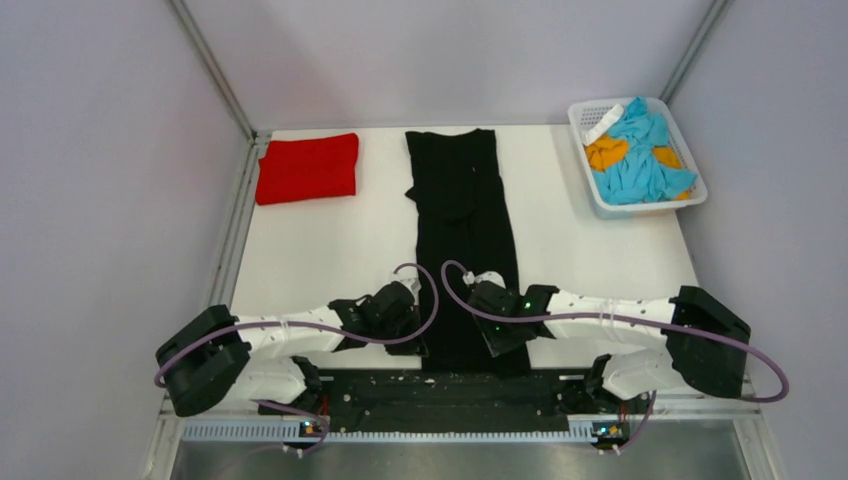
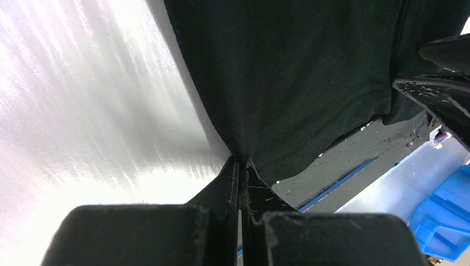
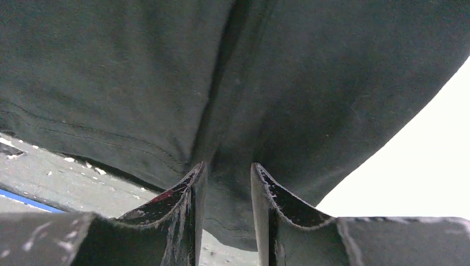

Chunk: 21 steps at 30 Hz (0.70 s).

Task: Fold and stack the t-shirts
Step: Grab the bottom of the folded rectangular tshirt with both arms

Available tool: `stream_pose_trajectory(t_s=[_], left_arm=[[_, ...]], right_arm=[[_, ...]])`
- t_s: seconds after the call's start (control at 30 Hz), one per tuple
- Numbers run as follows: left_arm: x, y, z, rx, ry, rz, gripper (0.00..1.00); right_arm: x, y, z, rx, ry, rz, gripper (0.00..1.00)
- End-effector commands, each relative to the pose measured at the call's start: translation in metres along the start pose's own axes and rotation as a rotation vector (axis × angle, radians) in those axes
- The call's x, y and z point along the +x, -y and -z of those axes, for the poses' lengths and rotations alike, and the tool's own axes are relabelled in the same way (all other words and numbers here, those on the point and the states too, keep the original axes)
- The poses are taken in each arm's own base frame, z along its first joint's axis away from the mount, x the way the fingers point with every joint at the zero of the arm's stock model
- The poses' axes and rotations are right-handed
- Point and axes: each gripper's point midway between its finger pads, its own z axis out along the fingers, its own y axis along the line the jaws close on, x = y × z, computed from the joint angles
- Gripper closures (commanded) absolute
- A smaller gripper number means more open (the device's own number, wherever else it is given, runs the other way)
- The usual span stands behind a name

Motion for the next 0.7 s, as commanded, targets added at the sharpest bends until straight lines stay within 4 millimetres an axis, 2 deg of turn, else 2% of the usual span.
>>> stream_pose_trajectory(t_s=[0.0, 0.17, 0.47, 0.67], left_arm=[[0.012, -0.014, -0.006, -0.045, -0.040, 0.004, 1.00], [0.014, -0.016, -0.006, -0.050, -0.044, 0.009, 1.00], [0.013, -0.018, -0.005, -0.049, -0.026, 0.012, 1.00], [0.013, -0.019, -0.004, -0.049, -0.024, 0.011, 1.00]], right_arm=[[-0.024, -0.019, 0.006, -0.012, 0.073, 0.053, 0.66], [-0.024, -0.017, 0.005, 0.016, 0.076, 0.060, 0.65], [-0.006, -0.001, -0.005, 0.081, 0.019, 0.064, 0.67], [-0.010, 0.002, 0.002, 0.096, 0.043, 0.037, 0.82]])
